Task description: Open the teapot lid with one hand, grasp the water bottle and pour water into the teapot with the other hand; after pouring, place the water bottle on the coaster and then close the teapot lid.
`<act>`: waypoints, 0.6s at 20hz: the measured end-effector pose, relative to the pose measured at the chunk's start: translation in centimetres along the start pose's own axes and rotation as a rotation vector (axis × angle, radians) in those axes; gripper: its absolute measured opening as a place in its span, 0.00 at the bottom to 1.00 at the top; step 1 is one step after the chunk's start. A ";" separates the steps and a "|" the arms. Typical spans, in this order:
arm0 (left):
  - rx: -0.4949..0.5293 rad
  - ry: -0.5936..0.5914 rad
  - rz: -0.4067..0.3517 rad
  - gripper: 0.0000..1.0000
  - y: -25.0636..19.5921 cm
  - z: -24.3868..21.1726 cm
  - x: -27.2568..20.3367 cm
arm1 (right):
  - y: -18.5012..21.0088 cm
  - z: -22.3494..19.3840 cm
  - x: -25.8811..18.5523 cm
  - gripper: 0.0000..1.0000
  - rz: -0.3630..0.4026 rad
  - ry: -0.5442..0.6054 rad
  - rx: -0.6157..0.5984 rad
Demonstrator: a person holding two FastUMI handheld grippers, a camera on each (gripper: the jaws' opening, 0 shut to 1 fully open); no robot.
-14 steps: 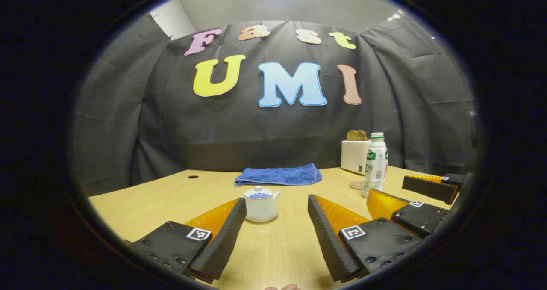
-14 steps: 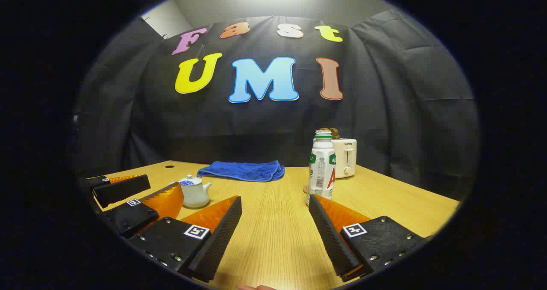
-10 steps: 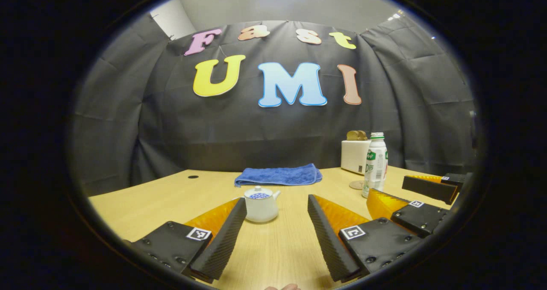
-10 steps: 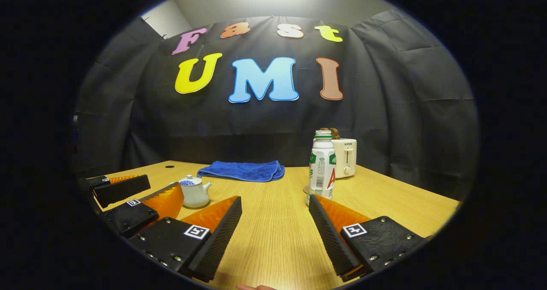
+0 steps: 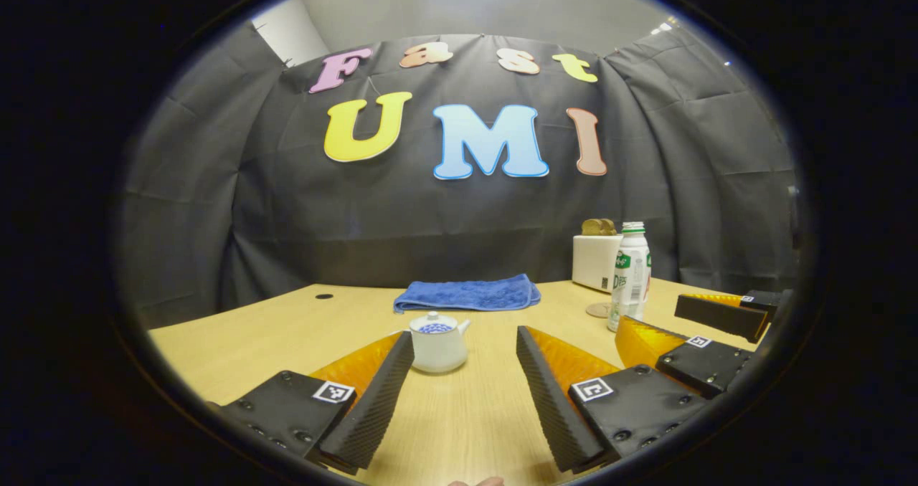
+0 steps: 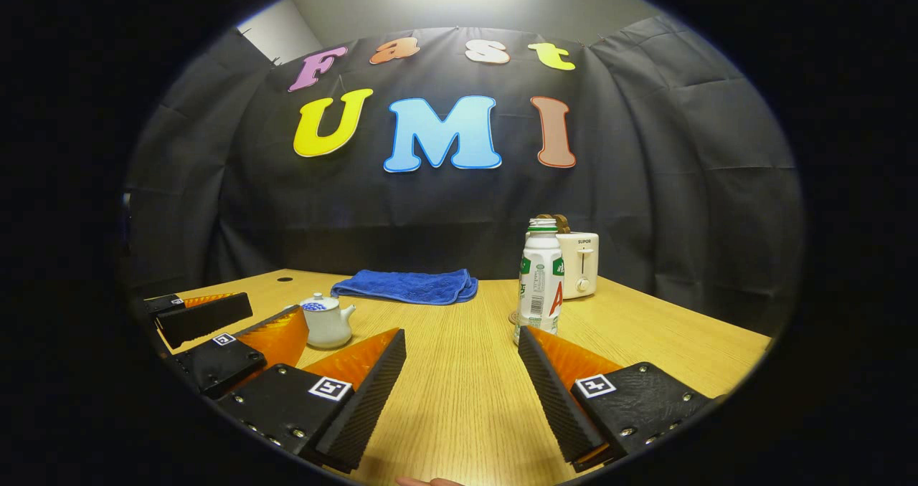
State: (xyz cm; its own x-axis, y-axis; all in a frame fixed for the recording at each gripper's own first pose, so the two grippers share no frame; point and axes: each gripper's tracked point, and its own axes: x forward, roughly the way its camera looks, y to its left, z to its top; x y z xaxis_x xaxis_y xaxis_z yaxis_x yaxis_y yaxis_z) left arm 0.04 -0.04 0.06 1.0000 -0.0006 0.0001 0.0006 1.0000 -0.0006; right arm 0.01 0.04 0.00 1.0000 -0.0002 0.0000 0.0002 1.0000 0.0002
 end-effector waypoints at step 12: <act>-0.002 0.000 -0.053 0.99 -0.2 0.1 1.3 | -0.1 0.2 0.7 0.98 0.056 -0.003 0.050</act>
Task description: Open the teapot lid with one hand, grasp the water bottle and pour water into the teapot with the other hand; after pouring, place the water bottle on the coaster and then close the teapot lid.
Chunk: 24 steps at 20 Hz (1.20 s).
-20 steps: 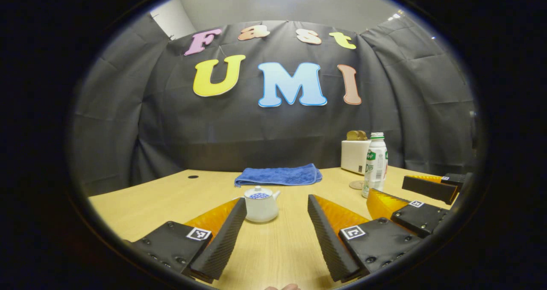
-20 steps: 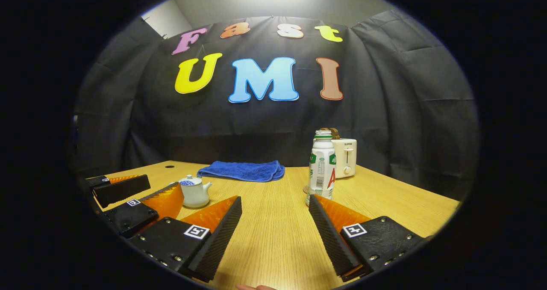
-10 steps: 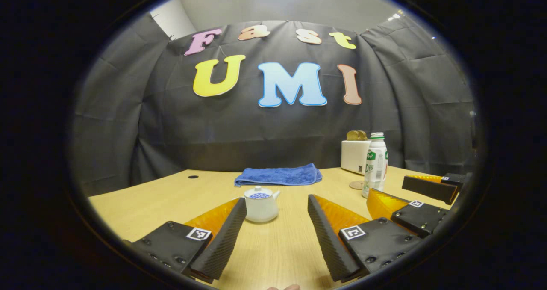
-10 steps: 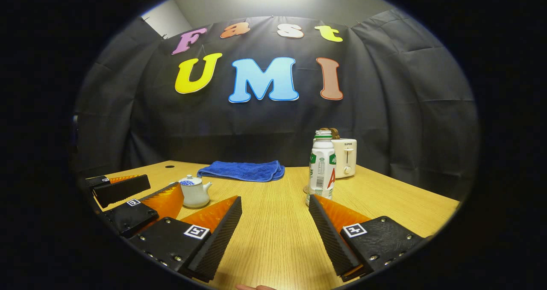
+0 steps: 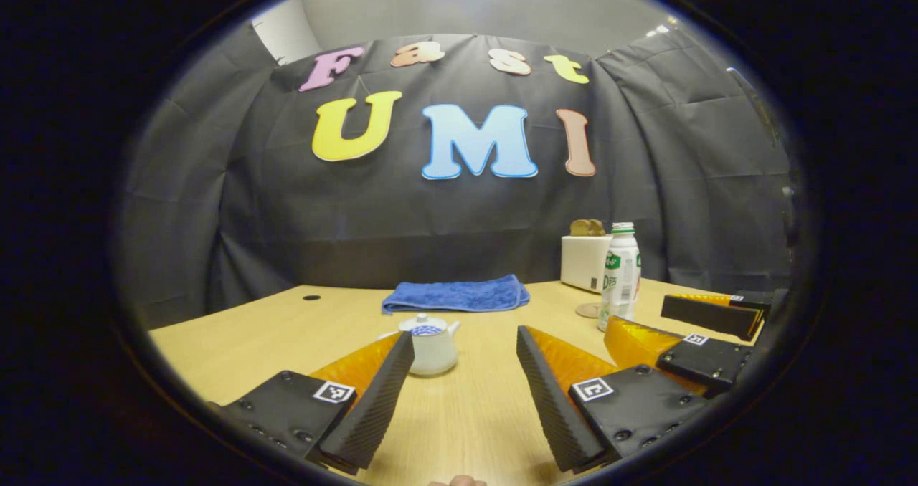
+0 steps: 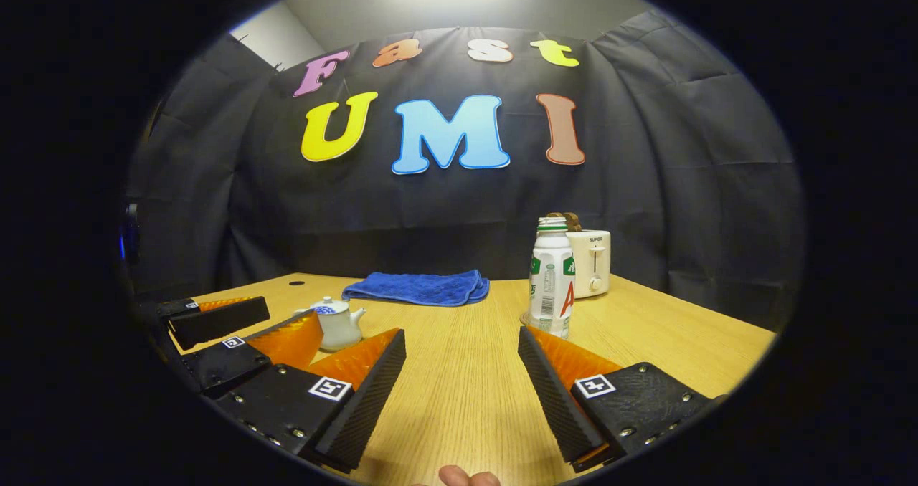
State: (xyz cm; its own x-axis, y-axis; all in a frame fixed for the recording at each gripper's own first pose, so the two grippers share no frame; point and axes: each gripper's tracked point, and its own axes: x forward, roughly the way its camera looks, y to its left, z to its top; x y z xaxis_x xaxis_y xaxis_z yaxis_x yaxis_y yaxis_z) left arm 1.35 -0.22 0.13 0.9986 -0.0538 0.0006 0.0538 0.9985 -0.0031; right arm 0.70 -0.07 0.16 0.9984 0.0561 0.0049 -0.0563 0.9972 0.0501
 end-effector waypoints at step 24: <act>-0.041 0.133 0.045 0.67 5.3 -2.7 15.0 | -3.7 -0.5 2.1 0.98 0.003 0.062 0.128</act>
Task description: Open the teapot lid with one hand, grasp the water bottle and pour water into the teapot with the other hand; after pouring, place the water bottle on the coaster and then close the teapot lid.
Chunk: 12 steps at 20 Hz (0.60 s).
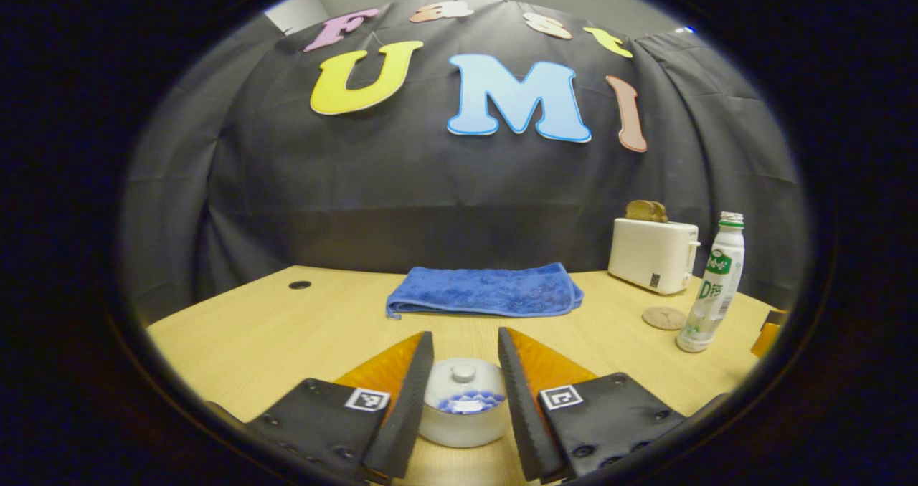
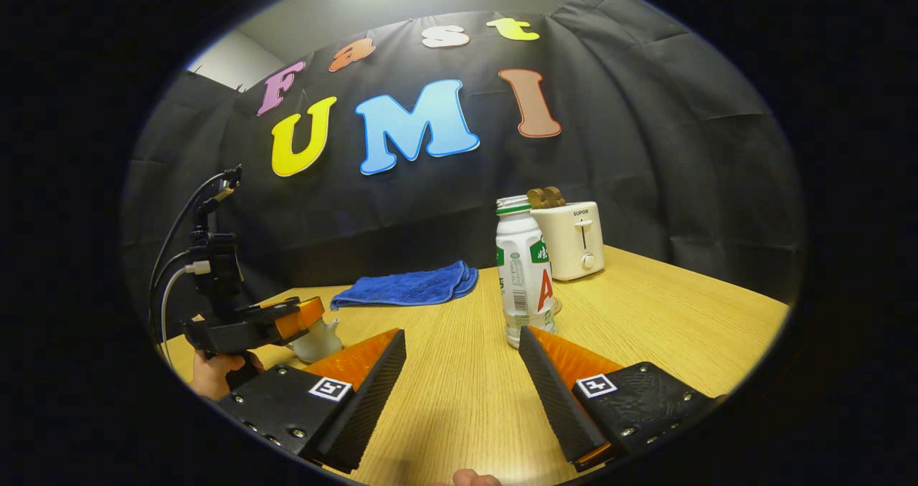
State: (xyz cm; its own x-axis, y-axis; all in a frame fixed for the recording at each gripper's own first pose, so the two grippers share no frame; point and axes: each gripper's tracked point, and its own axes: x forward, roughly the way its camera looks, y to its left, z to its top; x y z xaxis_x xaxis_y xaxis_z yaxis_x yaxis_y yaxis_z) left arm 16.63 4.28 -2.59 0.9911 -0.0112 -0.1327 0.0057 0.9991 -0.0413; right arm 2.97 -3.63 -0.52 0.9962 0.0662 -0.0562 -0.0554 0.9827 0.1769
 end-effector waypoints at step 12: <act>0.043 0.000 -0.005 0.12 0.3 0.4 0.3 | -0.3 2.0 -0.4 0.98 -0.001 -0.047 -0.006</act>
State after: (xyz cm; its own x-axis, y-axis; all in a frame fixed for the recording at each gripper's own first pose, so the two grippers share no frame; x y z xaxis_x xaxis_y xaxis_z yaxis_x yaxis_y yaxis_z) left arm 16.99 4.64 -2.21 0.9911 -0.0160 -0.1324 0.0163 0.9999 0.0010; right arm 2.74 -4.29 1.46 0.9983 0.0571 -0.0099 -0.0545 0.9837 0.1714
